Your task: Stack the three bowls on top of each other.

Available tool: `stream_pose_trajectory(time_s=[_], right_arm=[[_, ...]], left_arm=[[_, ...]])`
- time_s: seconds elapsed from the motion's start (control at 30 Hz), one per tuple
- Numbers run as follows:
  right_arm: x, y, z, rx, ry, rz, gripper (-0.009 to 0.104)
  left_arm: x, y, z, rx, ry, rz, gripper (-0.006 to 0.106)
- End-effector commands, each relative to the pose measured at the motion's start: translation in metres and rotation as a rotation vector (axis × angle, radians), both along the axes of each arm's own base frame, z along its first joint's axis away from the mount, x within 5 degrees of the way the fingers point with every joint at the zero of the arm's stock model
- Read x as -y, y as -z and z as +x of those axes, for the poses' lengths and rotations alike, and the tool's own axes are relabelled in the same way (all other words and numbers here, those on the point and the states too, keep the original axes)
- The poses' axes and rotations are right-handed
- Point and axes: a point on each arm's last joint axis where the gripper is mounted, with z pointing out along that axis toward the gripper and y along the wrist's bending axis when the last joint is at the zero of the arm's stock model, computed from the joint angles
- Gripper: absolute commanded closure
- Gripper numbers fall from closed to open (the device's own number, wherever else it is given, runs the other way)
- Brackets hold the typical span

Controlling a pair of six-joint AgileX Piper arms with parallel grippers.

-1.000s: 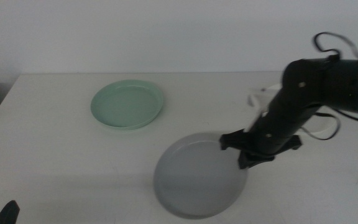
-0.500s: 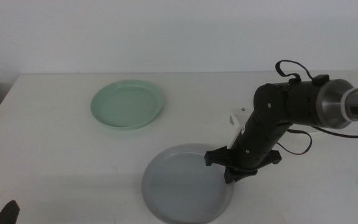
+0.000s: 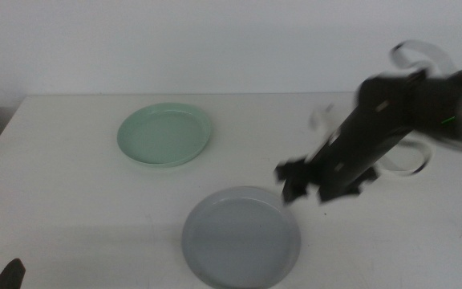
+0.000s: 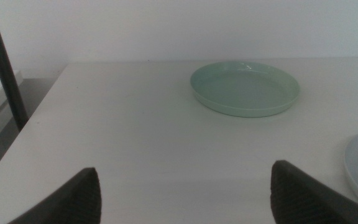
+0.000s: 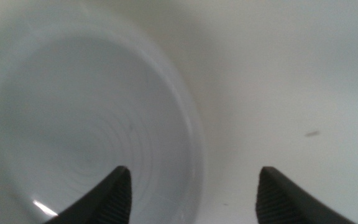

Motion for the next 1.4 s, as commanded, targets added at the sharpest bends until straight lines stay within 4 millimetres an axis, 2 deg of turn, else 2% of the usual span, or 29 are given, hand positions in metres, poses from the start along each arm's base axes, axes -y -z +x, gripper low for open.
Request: stream_pose_trajectory(time_s=[0.0,0.13,0.23,0.33,0.5,0.67,0.87,0.97,1.23,1.37], right_arm=[[0.026,-0.064,0.001,0.179,0.058,0.063,0.039],[0.077,-0.111,0.01,0.245,0.163,0.047,0.038],[0.116,-0.136,0.024,0.283,0.253,0.009,0.038],[0.147,-0.16,0.037,0.343,0.311,-0.037,0.038],[0.182,-0.179,0.063,0.361,0.373,-0.083,0.038],[0.21,-0.165,0.1,0.332,0.411,-0.131,0.038],[0.243,-0.116,0.14,0.213,0.464,-0.14,0.039],[0.254,-0.09,0.154,0.166,0.478,-0.145,0.039],[0.259,-0.028,0.174,0.056,0.467,-0.146,0.041],[0.257,-0.01,0.181,0.041,0.466,-0.116,0.046]], left_arm=[[0.0,-0.009,0.0,0.088,0.003,-0.029,-0.004],[0.0,-0.009,0.0,0.088,0.003,-0.029,-0.004],[0.0,-0.009,0.0,0.088,0.003,-0.029,-0.004],[0.0,-0.009,0.0,0.088,0.003,-0.029,-0.004],[0.0,-0.009,0.0,0.088,0.003,-0.029,-0.004],[0.0,-0.009,0.0,0.088,0.003,-0.029,-0.004],[0.0,-0.009,0.0,0.088,0.003,-0.029,-0.004],[0.0,-0.009,0.0,0.088,0.003,-0.029,-0.004],[0.0,-0.009,0.0,0.088,0.003,-0.029,-0.004],[0.0,-0.009,0.0,0.088,0.003,-0.029,-0.004]])
